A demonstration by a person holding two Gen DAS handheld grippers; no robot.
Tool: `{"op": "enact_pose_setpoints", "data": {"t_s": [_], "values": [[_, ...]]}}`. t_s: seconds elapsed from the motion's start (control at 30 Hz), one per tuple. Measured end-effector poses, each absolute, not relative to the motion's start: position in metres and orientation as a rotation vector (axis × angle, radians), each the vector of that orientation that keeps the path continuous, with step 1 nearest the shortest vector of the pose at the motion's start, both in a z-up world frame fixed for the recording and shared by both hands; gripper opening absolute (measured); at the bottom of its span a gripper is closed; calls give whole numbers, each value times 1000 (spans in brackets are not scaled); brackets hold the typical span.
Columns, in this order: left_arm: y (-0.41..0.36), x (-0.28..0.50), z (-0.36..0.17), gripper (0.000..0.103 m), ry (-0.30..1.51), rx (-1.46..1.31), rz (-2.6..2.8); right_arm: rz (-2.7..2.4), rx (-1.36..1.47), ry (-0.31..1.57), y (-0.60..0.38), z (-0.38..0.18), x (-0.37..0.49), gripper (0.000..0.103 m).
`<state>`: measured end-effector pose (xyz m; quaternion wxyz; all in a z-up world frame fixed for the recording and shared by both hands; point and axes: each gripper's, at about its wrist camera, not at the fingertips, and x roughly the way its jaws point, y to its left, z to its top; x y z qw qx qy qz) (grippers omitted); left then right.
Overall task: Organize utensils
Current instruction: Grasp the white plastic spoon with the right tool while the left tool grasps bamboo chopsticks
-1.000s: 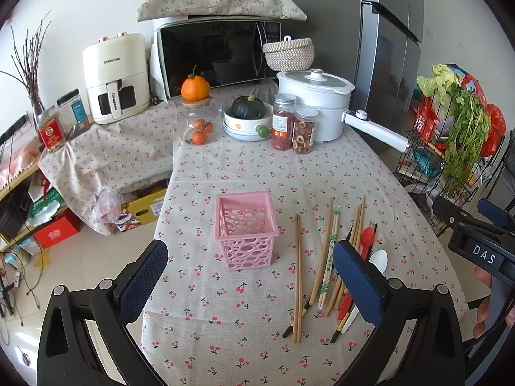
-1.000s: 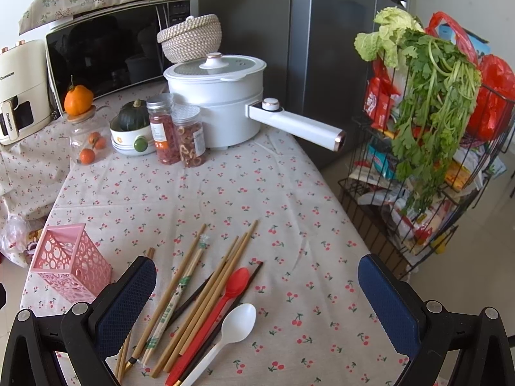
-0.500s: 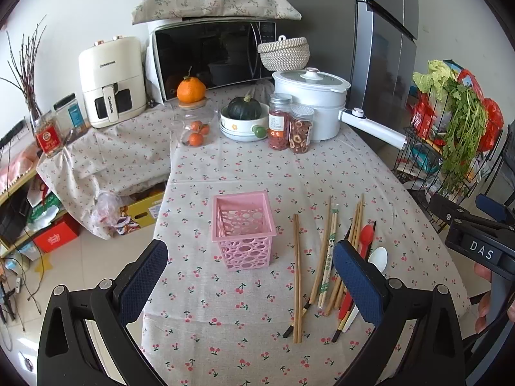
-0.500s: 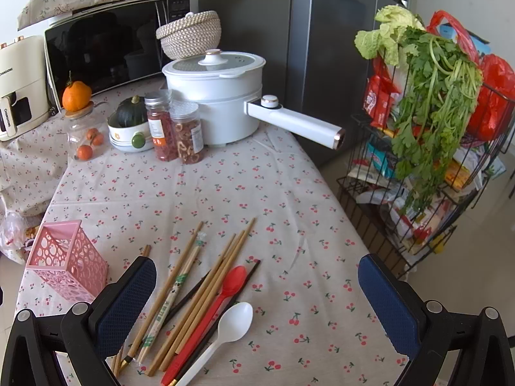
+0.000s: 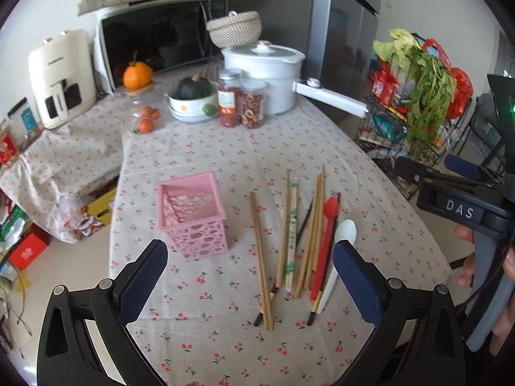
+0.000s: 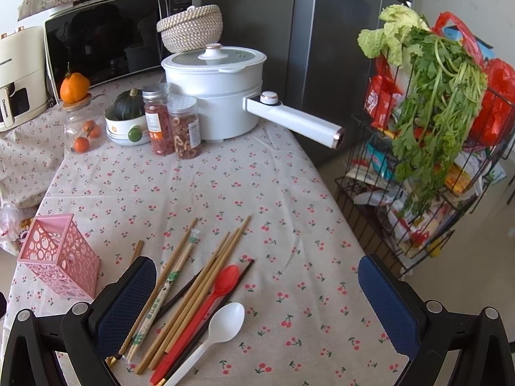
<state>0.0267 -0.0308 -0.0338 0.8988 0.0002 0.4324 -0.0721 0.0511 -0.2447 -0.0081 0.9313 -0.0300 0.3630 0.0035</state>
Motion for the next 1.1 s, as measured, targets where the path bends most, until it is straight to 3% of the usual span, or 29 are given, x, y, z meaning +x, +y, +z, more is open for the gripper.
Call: {"op": "enact_pose_setpoints", "data": {"t_s": [0.37, 0.53, 0.77, 0.97, 1.1], "values": [[-72, 93, -79, 103, 1163, -23, -263, 67, 103, 971, -290, -45, 108, 103], [-83, 144, -101, 81, 1263, -80, -239, 36, 118, 1061, -308, -65, 128, 103], [-89, 197, -137, 54, 1311, 65, -69, 62, 203, 1139, -328, -87, 146, 101], [-99, 214, -153, 44, 1339, 105, -43, 83, 288, 1198, -336, -102, 159, 91], [-97, 230, -163, 40, 1360, 135, 20, 144, 362, 1223, -335, -107, 160, 89]]}}
